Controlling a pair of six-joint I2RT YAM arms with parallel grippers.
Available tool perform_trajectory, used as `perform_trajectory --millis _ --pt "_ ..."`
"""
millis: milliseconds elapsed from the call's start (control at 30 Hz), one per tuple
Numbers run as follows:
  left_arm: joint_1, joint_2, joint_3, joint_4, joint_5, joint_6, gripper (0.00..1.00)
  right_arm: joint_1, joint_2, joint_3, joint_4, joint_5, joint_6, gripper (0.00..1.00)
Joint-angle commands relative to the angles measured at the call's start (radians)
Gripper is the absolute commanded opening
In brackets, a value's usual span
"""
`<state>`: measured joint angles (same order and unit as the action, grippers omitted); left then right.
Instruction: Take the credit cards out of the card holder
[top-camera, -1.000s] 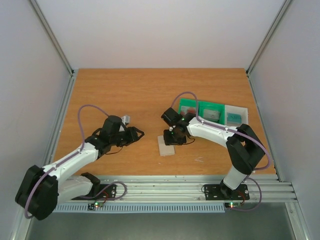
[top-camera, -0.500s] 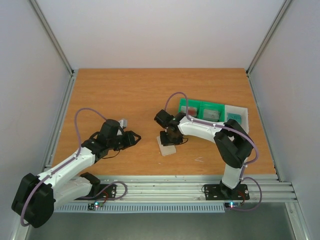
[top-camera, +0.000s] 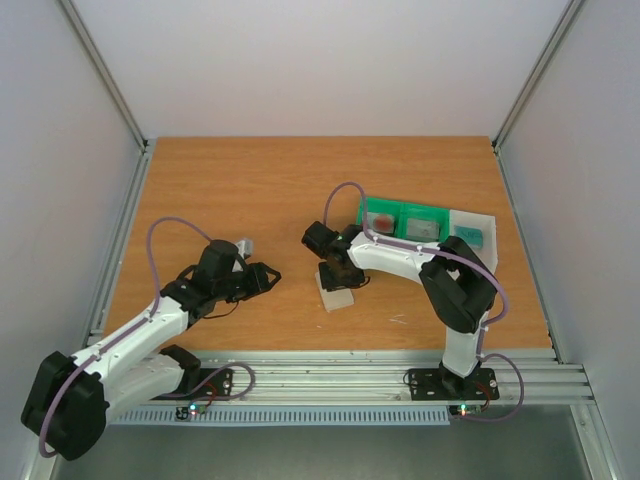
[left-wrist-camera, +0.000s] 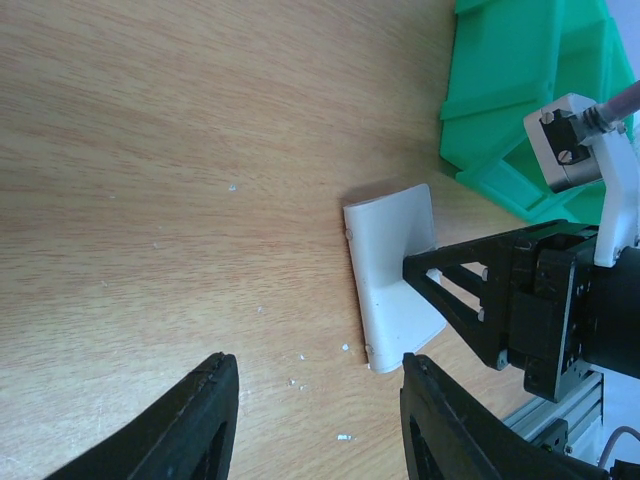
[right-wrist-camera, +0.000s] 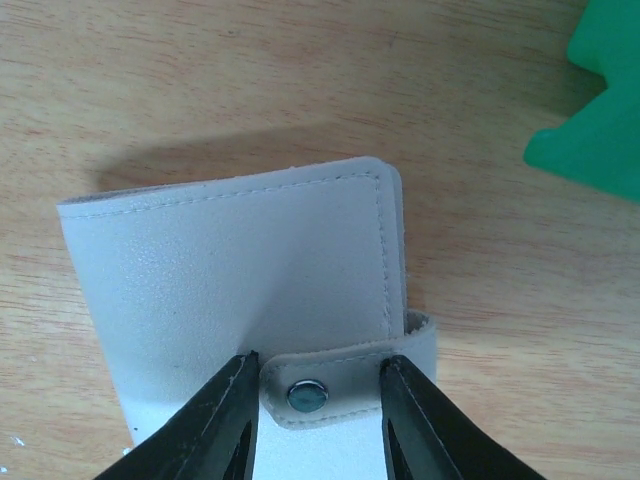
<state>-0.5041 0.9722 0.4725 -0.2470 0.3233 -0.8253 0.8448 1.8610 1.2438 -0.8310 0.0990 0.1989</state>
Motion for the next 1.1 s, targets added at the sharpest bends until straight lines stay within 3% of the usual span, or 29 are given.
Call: perform_trajectory --millis 0,300,800,1067 --pt "0.001 -0.014 -0.013 0.005 -0.020 0.015 0.45 0.009 0.024 0.016 -0.004 0.013 -0.016 0.36" --pt "0.001 -0.009 -0.012 -0.003 -0.024 0.020 0.45 0.021 0.022 -0.011 0.016 0.006 -0.014 0.38" --pt "0.001 0.035 0.018 -0.002 -0.007 0.034 0.45 0.022 -0.042 -0.040 0.031 -0.024 -0.012 0.06" --pt "0.001 0.043 0.012 0.005 -0.006 0.034 0.45 0.022 -0.080 -0.057 0.044 -0.033 -0.008 0.01"
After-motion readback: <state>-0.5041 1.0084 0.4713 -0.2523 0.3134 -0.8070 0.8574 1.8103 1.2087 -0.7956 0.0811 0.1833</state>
